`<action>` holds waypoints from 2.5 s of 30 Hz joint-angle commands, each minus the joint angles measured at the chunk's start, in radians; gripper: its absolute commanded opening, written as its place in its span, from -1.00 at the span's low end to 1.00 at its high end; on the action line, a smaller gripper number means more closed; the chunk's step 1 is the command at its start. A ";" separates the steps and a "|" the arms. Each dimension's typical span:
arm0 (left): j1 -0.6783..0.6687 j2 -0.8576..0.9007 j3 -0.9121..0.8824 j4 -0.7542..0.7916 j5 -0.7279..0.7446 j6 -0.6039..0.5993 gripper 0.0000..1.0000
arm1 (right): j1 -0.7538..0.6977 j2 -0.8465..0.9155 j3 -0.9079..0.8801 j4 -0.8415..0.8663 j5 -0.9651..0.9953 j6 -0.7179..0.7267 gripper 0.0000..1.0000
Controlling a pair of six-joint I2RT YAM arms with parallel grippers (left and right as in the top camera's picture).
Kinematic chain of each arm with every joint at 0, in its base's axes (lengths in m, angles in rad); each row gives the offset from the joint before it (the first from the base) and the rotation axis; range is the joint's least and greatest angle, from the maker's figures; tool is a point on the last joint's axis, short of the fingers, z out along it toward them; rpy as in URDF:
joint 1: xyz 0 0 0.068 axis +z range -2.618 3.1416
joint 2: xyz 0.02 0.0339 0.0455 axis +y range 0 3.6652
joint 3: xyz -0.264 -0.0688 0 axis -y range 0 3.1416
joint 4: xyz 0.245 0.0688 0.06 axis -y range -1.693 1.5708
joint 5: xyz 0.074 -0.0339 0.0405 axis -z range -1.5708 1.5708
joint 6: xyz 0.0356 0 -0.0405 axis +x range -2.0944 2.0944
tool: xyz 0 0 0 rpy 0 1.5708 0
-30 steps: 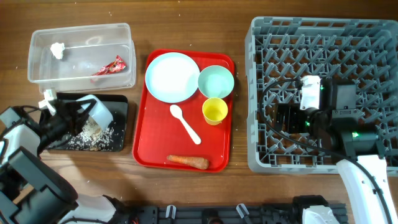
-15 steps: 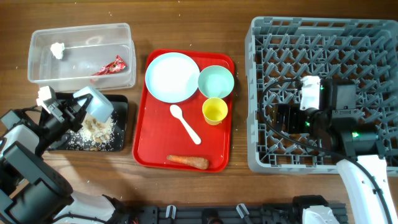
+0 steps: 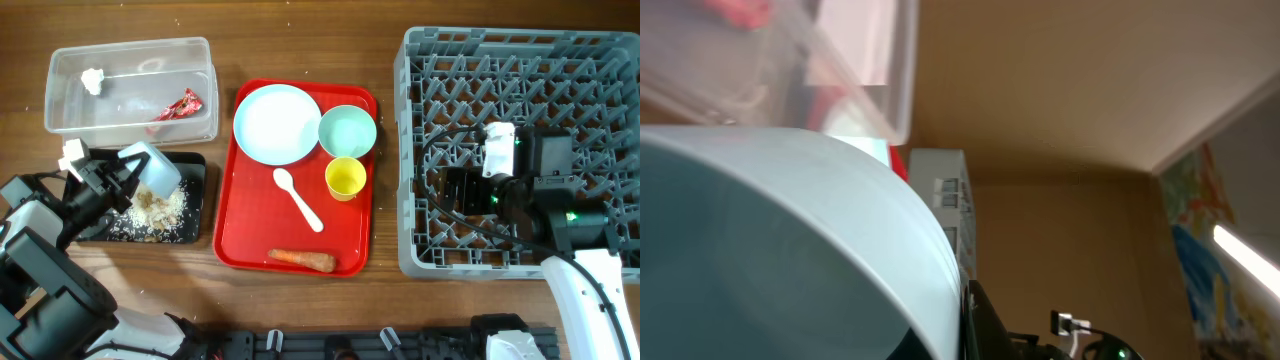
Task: Sort waste into correct bins and load items into the dishwasher rack
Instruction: 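Tip the bowl over the black tray to pour out rice and peanuts, then set the emptied bowl back on the red tray with the left gripper, then grasp the yellow cup with the left gripper and lift it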
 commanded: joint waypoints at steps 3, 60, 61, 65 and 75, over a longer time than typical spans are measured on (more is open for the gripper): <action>0.008 0.005 -0.003 0.009 0.106 0.041 -0.92 | 0.003 0.006 0.027 -0.002 -0.018 0.016 1.00; -1.178 -0.251 0.164 0.156 -1.197 -0.306 0.04 | 0.003 0.006 0.027 0.025 -0.017 0.016 0.99; -1.187 -0.244 0.164 0.165 -1.197 -0.308 0.05 | 0.003 0.006 0.027 0.025 -0.017 0.015 0.99; -1.238 -0.195 0.164 0.189 -1.198 -0.308 0.06 | 0.003 0.006 0.027 0.025 -0.017 0.016 0.99; -1.306 -0.016 0.164 0.202 -1.216 -0.336 -0.24 | 0.003 0.006 0.027 0.021 -0.017 0.016 1.00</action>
